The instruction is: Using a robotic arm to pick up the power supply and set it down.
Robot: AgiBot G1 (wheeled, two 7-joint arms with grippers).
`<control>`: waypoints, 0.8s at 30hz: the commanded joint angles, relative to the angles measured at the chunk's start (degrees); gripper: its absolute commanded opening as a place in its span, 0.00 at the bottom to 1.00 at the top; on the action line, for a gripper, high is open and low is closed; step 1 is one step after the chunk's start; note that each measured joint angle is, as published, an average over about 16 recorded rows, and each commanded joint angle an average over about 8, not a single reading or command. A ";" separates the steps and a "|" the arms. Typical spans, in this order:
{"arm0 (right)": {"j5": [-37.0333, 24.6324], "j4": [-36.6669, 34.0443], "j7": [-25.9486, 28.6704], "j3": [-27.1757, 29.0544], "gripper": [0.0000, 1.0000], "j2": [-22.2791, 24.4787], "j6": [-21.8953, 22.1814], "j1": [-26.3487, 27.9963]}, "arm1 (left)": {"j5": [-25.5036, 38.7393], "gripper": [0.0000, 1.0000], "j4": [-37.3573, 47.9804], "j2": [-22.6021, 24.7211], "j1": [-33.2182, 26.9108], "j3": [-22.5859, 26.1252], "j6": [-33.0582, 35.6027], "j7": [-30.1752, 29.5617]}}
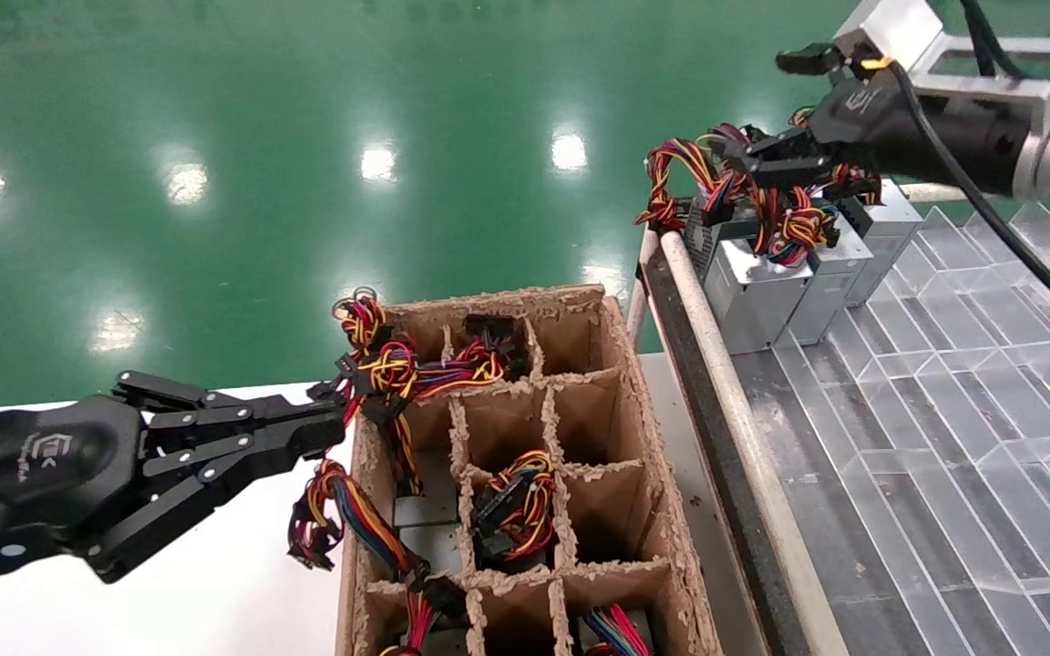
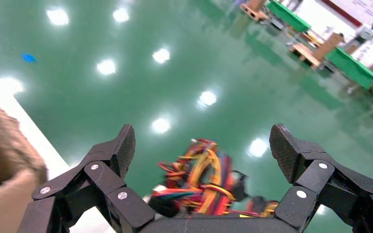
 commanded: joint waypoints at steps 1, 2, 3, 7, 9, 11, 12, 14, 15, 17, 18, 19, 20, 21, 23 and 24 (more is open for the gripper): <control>1.74 2.36 1.11 0.43 1.00 0.91 -1.13 -1.96 | 0.00 1.00 0.00 0.00 0.00 0.00 0.00 0.00; 2.60 3.51 1.66 0.63 1.00 1.36 -1.68 -2.91 | 0.00 1.00 0.00 0.00 0.00 0.00 0.00 0.00; 3.46 4.67 2.20 0.84 1.00 1.80 -2.23 -3.88 | 0.00 1.00 0.00 0.00 0.00 0.00 0.00 0.00; 6.96 9.41 4.43 1.70 1.00 3.63 -4.49 -7.80 | 0.00 1.00 0.00 0.00 0.00 0.00 0.00 0.00; 8.71 11.77 5.54 2.12 1.00 4.54 -5.62 -9.76 | 0.00 1.00 0.00 0.00 0.00 0.00 0.00 0.00; 10.48 14.16 6.67 2.56 1.00 5.47 -6.76 -11.75 | 0.00 1.00 0.00 0.00 0.00 0.00 0.00 0.00; 11.34 15.32 7.22 2.76 1.00 5.91 -7.32 -12.71 | 0.00 1.00 0.00 0.00 0.00 0.00 0.00 0.00; 13.08 17.67 8.33 3.19 1.00 6.82 -8.44 -14.66 | 0.00 1.00 0.00 0.00 0.00 0.00 0.00 0.00; 13.93 18.82 8.87 3.40 1.00 7.27 -8.99 -15.61 | 0.00 1.00 0.00 0.00 0.00 0.00 0.00 0.00; 15.67 21.17 9.97 3.82 1.00 8.17 -10.11 -17.56 | 0.00 1.00 0.00 0.00 0.00 0.00 0.00 0.00; 16.52 22.32 10.52 4.03 1.00 8.62 -10.66 -18.52 | 0.00 1.00 0.00 0.00 0.00 0.00 0.00 0.00; 17.37 23.47 11.06 4.24 1.00 9.06 -11.21 -19.47 | 0.00 1.00 0.00 0.00 0.00 0.00 0.00 0.00; 18.26 24.67 11.62 4.45 1.00 9.52 -11.78 -20.46 | 0.00 1.00 0.00 0.00 0.00 0.00 0.00 0.00; 19.14 25.86 12.19 4.67 1.00 9.99 -12.35 -21.45 | 0.00 1.00 0.00 0.00 0.00 0.00 0.00 0.00; 20.89 28.22 13.30 5.09 1.00 10.89 -13.48 -23.41 | 0.00 1.00 0.00 0.00 0.00 0.00 0.00 0.00; 21.78 29.42 13.86 5.31 1.00 11.36 -14.05 -24.40 | 0.00 1.00 0.00 0.00 0.00 0.00 0.00 0.00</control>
